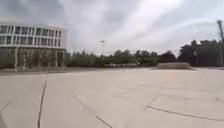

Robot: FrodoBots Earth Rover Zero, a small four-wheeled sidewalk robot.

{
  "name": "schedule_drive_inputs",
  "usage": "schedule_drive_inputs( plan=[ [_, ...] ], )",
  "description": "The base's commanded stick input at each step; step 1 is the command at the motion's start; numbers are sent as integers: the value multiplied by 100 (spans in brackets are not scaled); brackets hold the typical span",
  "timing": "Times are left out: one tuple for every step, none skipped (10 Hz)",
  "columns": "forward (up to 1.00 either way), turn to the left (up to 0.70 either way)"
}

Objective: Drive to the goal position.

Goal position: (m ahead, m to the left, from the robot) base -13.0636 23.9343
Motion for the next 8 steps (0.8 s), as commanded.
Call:
schedule_drive_inputs(
  plan=[
    [70, 0],
    [70, 0],
    [70, 0],
    [70, 0],
    [70, 0],
    [70, 0],
    [70, 5],
    [70, 32]
  ],
)
